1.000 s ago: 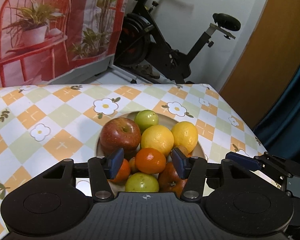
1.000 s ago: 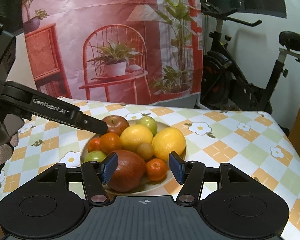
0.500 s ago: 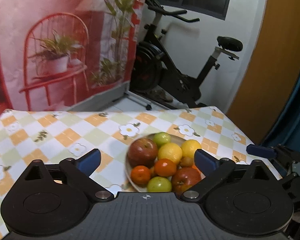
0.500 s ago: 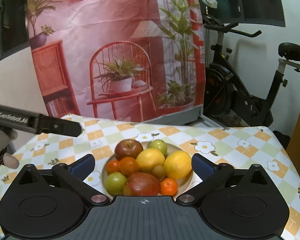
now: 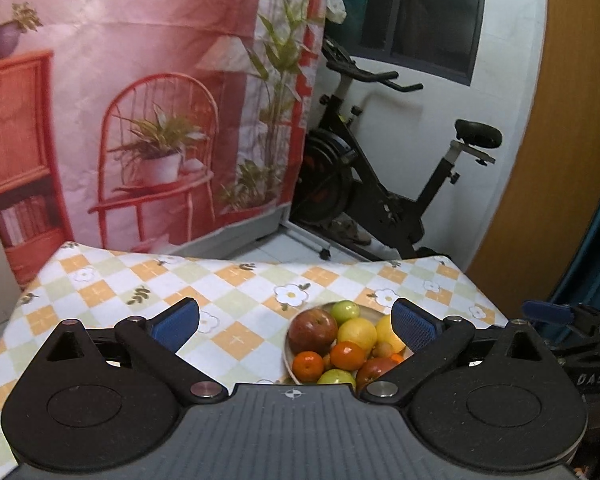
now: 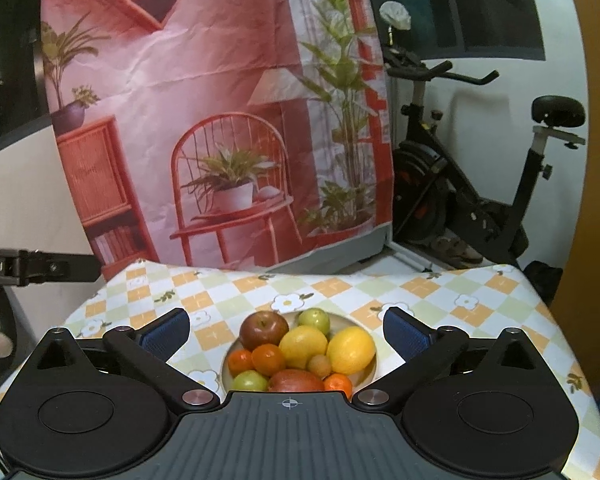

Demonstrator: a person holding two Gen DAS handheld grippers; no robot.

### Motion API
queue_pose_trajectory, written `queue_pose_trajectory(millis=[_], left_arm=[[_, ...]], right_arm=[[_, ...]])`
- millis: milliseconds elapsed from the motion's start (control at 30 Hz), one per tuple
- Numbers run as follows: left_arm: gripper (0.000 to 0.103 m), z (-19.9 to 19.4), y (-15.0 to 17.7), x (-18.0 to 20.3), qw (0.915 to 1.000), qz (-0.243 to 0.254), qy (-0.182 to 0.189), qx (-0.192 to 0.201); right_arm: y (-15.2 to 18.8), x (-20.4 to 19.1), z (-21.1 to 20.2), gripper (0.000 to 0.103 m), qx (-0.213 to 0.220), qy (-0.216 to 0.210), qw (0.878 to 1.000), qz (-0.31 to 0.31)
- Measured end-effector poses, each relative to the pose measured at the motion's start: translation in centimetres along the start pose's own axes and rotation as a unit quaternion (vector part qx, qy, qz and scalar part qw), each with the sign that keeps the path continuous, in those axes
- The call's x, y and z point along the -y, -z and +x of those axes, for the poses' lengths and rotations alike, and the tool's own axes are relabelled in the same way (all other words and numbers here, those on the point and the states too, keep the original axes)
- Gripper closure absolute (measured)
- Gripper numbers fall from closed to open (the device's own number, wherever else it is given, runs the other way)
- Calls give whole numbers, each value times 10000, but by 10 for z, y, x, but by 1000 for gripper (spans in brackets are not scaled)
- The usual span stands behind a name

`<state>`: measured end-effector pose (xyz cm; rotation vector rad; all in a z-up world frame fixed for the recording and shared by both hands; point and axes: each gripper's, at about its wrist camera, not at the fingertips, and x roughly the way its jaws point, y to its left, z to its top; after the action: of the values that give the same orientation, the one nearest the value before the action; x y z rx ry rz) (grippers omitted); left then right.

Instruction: Organize fruits

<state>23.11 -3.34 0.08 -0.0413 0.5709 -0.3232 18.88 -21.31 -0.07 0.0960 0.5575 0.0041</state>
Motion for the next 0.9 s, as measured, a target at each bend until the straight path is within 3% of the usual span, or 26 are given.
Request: queue_pose_trajectory(millis=[400,900], left_arm=[[0,-46,-4,13,9956,421,-801,232],[0,-57,-1,15,9971,304,-673,207]], right_arm=[[-11,-12,-34,0,16,10,10000,-18],[-11,-23,-42,1,-15,33,10000,-85]])
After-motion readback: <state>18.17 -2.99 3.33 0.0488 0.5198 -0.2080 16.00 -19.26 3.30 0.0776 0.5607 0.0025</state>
